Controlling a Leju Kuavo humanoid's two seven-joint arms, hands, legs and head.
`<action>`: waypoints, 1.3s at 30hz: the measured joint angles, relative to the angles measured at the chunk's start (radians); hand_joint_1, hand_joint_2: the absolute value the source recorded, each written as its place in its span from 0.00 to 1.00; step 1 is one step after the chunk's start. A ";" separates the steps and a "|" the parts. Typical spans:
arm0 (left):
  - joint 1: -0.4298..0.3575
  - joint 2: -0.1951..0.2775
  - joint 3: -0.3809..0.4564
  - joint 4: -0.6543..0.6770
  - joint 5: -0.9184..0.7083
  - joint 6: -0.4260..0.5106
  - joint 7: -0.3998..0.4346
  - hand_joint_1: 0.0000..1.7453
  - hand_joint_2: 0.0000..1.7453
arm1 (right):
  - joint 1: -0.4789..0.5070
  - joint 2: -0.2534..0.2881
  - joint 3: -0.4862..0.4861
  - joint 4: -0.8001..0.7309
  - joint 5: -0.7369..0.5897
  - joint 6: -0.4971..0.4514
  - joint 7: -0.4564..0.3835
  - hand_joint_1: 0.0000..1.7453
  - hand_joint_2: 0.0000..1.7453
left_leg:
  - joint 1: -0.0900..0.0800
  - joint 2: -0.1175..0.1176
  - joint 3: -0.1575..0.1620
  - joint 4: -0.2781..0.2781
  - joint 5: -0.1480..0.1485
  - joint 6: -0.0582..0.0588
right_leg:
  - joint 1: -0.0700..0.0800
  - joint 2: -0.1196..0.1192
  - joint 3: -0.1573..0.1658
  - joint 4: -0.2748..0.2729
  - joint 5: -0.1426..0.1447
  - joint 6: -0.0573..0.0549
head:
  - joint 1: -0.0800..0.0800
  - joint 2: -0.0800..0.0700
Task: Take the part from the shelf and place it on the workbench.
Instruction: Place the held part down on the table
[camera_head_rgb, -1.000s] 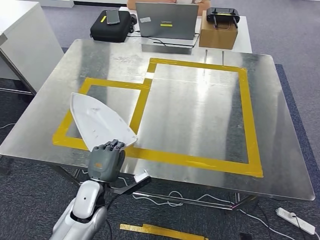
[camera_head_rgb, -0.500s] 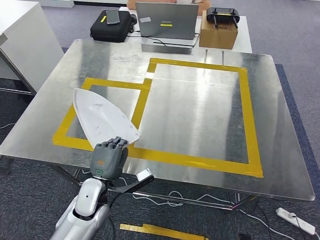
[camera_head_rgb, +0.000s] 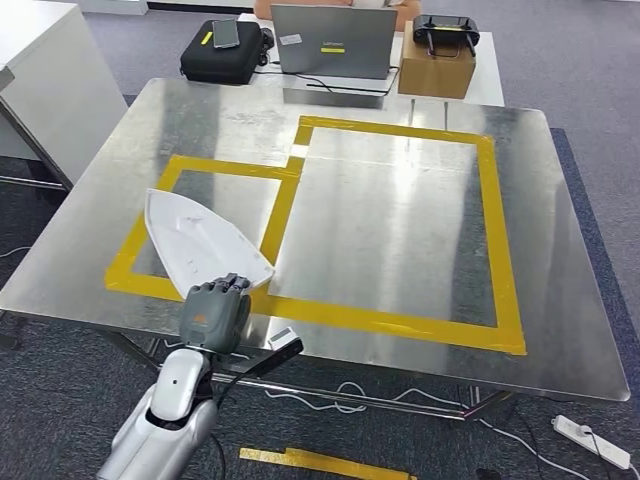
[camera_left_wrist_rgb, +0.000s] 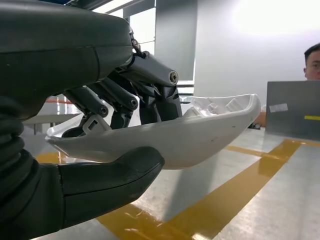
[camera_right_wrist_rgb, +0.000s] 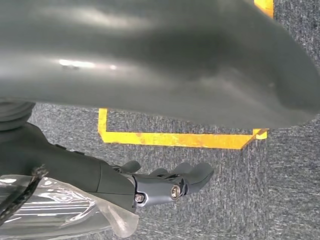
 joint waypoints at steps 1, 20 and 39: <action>-0.002 -0.001 0.002 0.010 0.003 -0.001 0.000 1.00 1.00 | 0.000 0.001 -0.002 0.000 0.001 0.000 0.001 0.00 0.00 | 0.000 0.000 0.000 0.000 0.000 0.000 | 0.000 0.000 0.000 0.000 0.000 0.000 | 0.000 0.000; -0.009 -0.008 0.049 0.118 0.055 0.000 -0.001 1.00 1.00 | 0.000 0.008 -0.022 0.000 0.006 0.004 0.003 0.00 0.00 | 0.000 0.000 0.000 0.000 0.000 0.000 | 0.000 0.000 0.000 0.000 0.000 0.000 | 0.000 0.000; -0.009 -0.002 0.066 0.119 0.016 0.018 -0.064 1.00 1.00 | 0.000 0.009 -0.031 0.000 0.032 0.017 0.001 0.00 0.00 | 0.000 0.000 0.000 0.000 0.000 0.000 | 0.000 0.000 0.000 0.000 0.000 0.000 | 0.000 0.000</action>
